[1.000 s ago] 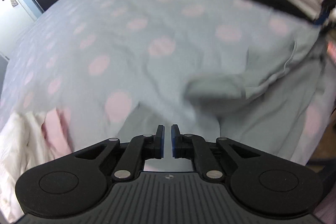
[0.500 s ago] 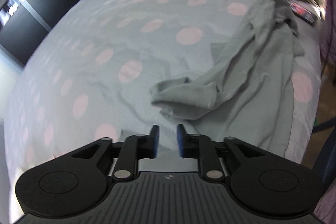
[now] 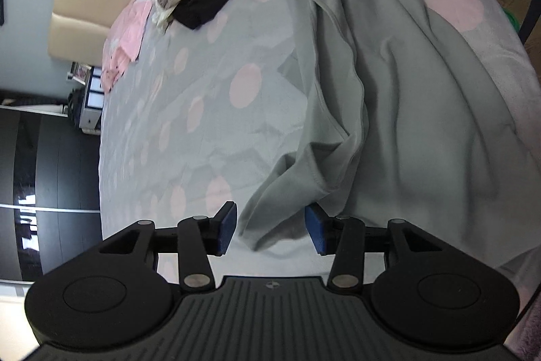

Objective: Fold clothes

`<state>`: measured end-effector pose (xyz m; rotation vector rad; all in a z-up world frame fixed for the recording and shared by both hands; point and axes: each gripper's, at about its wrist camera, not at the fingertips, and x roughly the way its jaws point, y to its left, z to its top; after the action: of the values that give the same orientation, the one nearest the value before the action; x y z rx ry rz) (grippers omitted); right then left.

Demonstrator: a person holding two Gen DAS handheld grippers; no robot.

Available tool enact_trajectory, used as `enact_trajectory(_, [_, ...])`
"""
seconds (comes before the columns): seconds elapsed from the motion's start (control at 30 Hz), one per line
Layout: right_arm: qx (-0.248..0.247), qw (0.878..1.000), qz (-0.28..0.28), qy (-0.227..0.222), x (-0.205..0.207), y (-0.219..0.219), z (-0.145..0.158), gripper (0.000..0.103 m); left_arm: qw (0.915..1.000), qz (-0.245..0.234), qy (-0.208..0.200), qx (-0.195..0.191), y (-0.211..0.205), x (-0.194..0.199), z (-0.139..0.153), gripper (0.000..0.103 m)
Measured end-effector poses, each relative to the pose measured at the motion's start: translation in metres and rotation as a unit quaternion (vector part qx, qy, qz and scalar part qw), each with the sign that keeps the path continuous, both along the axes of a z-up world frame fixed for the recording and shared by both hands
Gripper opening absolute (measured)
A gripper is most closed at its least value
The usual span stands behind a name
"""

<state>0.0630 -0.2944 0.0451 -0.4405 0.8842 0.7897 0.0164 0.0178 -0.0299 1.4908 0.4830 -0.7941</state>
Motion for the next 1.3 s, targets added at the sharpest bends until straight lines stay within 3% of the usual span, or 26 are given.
enact_trajectory(0.03, [0.002,1.0,-0.002,0.0,0.002,0.0,0.0,0.046,0.9999,0.009,0.007,-0.002,-0.001,0.003,-0.002,0.035])
enact_trajectory(0.07, [0.007,1.0,-0.006,-0.001,0.005,-0.001,0.001,0.046,0.9995,0.025,0.018,-0.008,-0.002,0.008,-0.002,0.021])
enact_trajectory(0.17, [0.03,0.999,-0.024,-0.003,0.012,-0.005,0.007,0.043,0.9953,0.076,0.045,-0.042,0.0,0.021,0.001,0.009])
enact_trajectory(0.3, [0.028,0.999,-0.042,-0.001,0.022,-0.005,0.005,0.038,0.9797,0.158,0.065,-0.105,0.014,0.034,0.013,0.005])
enact_trajectory(0.47, [-0.002,0.998,-0.032,0.05,0.03,0.004,-0.023,0.038,0.9522,0.242,0.088,-0.164,0.032,0.047,0.018,0.004])
enact_trajectory(0.57, [-0.018,0.998,-0.012,0.067,0.026,0.011,-0.035,0.021,0.9395,0.272,0.096,-0.185,0.038,0.052,0.022,0.004])
enact_trajectory(0.9, [-0.051,0.998,0.004,0.028,0.002,0.009,-0.028,0.026,0.9322,0.302,0.09,-0.178,0.04,0.052,0.021,0.004])
enact_trajectory(1.0, [-0.04,0.999,0.001,-0.013,-0.007,0.008,-0.016,0.036,0.9331,0.301,0.088,-0.176,0.039,0.05,0.021,0.004])
enact_trajectory(1.13, [-0.035,0.998,0.009,-0.06,-0.018,0.012,-0.005,0.036,0.932,0.306,0.088,-0.174,0.037,0.051,0.021,0.004])
enact_trajectory(1.3, [-0.068,0.995,0.034,-0.07,-0.022,0.022,-0.014,0.031,0.9304,0.31,0.089,-0.174,0.036,0.052,0.022,0.004])
